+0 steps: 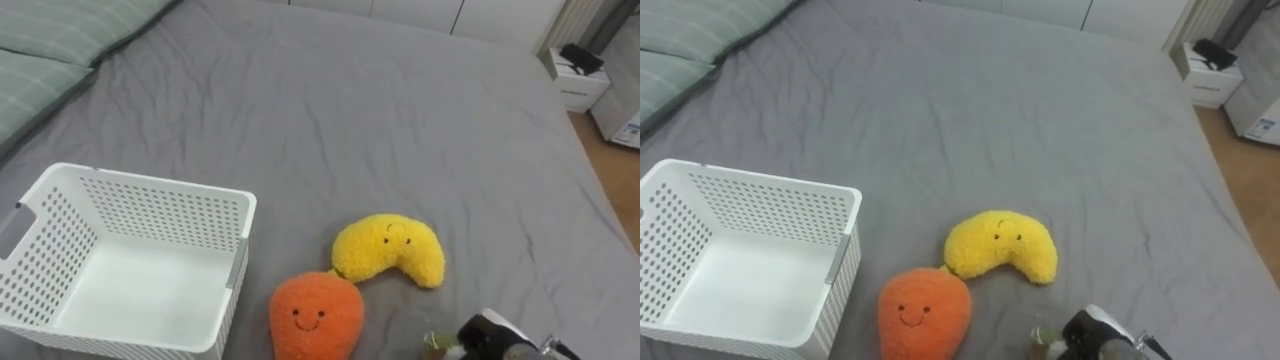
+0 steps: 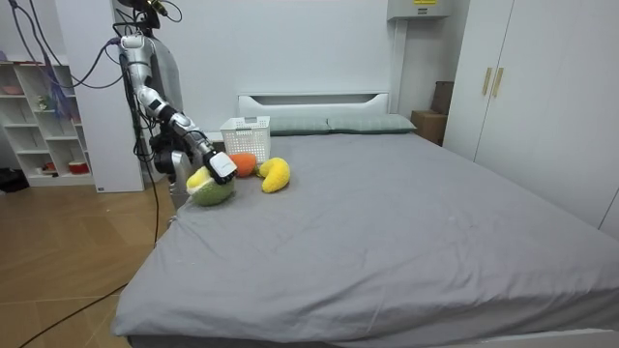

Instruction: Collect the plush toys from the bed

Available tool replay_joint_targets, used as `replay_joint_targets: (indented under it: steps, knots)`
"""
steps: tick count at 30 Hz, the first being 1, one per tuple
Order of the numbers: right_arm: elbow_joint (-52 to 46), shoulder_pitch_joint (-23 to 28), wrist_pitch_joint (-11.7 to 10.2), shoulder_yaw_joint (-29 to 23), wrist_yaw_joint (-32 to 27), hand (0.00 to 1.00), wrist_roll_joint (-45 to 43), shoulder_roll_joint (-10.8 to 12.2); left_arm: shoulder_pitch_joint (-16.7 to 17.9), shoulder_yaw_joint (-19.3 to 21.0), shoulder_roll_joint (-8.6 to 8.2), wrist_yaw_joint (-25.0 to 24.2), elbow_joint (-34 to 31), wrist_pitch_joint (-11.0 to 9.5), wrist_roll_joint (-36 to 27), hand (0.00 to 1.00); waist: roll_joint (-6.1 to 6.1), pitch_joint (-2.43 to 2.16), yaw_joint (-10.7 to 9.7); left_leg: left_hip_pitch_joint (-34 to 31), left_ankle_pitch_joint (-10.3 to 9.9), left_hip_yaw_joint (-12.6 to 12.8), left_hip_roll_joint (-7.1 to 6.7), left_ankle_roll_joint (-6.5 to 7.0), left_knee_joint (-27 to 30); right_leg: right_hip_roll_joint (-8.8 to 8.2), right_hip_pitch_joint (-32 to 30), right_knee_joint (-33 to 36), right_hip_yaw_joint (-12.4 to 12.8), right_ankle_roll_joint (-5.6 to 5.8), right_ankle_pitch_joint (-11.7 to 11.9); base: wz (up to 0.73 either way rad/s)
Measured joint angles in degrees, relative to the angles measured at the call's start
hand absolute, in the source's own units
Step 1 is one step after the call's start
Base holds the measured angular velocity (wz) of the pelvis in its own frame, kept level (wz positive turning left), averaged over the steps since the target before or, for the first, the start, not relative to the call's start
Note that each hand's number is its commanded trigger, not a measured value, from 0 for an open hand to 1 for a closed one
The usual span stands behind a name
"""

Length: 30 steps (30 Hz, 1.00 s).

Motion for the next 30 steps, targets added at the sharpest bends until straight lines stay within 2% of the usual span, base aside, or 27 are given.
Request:
replay_joint_targets:
  steps: [2,6,8,11,15,21,25,28,30]
  knots:
    - [-6.81,-0.16,-0.39,-0.04,0.41,1.00,0.29,-0.71,-0.33,0.03,0.11,-0.41,0.01,0.03,0.19,0.00,0.10,0.00,-0.80,-0.27,0.07,-0.03,-0.02,-0.02,0.01,-0.02,-0.33,0.01,-0.06,0.00,0.00,0.00]
    - [-14.99,-0.19,-0.44,-1.72,1.26,1.00,2.40,-1.47,-1.23,0.64,0.00,-0.40,-0.05,-0.94,0.49,0.00,-0.19,-0.05,-0.84,-0.97,0.15,-0.05,-0.03,0.00,-0.01,-0.05,-0.96,-0.02,-0.06,0.00,0.00,0.00]
    - [-20.19,-0.21,-0.48,-3.05,1.74,1.00,3.92,-1.76,-1.33,1.70,0.12,-0.45,-0.04,-0.97,1.65,0.00,-0.54,-0.23,-0.93,-1.05,0.15,-0.05,-0.02,0.00,-0.13,0.01,-1.05,-0.07,0.08,0.00,0.00,0.00]
    - [-25.63,-0.33,-0.47,-3.83,2.51,1.00,4.52,-2.86,-1.33,2.94,0.26,-0.46,-0.04,-0.97,1.64,0.00,-0.79,-0.19,-0.88,-1.02,0.15,-0.05,-0.02,0.00,-0.17,0.02,-1.06,-0.10,0.12,0.00,0.00,0.00]
    - [-28.15,-0.63,-0.21,-4.65,3.37,1.00,6.12,-3.33,-1.23,3.19,0.26,-0.43,-0.04,-0.97,1.38,0.00,-0.82,-0.21,-0.61,-0.95,0.15,-0.12,-0.02,0.00,-0.09,0.00,-0.90,0.01,0.05,0.00,0.00,0.00]
    - [-29.87,-1.86,0.72,-4.64,4.55,1.00,6.68,-3.34,-1.28,3.28,0.20,-0.64,-0.15,-1.07,1.43,0.00,-0.29,0.05,0.71,-0.85,0.17,-0.21,-0.04,-0.02,0.04,-0.03,-0.82,0.17,0.03,0.00,0.00,0.00]
    - [-29.80,-5.33,1.11,-4.23,4.55,1.00,8.18,-3.32,-1.28,3.17,-0.07,-1.07,-0.45,-1.80,1.38,0.00,-0.13,0.31,2.25,-0.90,0.24,-0.46,-0.10,-0.04,-0.02,-0.07,-0.79,0.14,-0.16,0.00,0.00,0.03]
    - [-29.83,-9.15,1.39,-3.71,4.42,1.00,7.84,-3.36,-1.33,3.10,-0.12,-1.07,-0.43,-2.16,1.61,0.00,-0.56,0.49,3.20,-1.53,0.40,-1.11,-0.19,-0.09,-0.03,-0.12,-1.18,0.10,-0.80,0.00,0.00,0.11]
    - [-30.24,-11.26,1.79,-2.35,4.41,1.00,6.39,-3.36,-1.33,3.10,-0.11,-1.08,-0.43,-2.08,2.42,0.00,-1.02,0.28,3.44,-2.39,0.55,-1.93,-0.32,-0.14,0.10,-0.18,-1.60,0.02,-1.57,0.00,0.00,0.20]
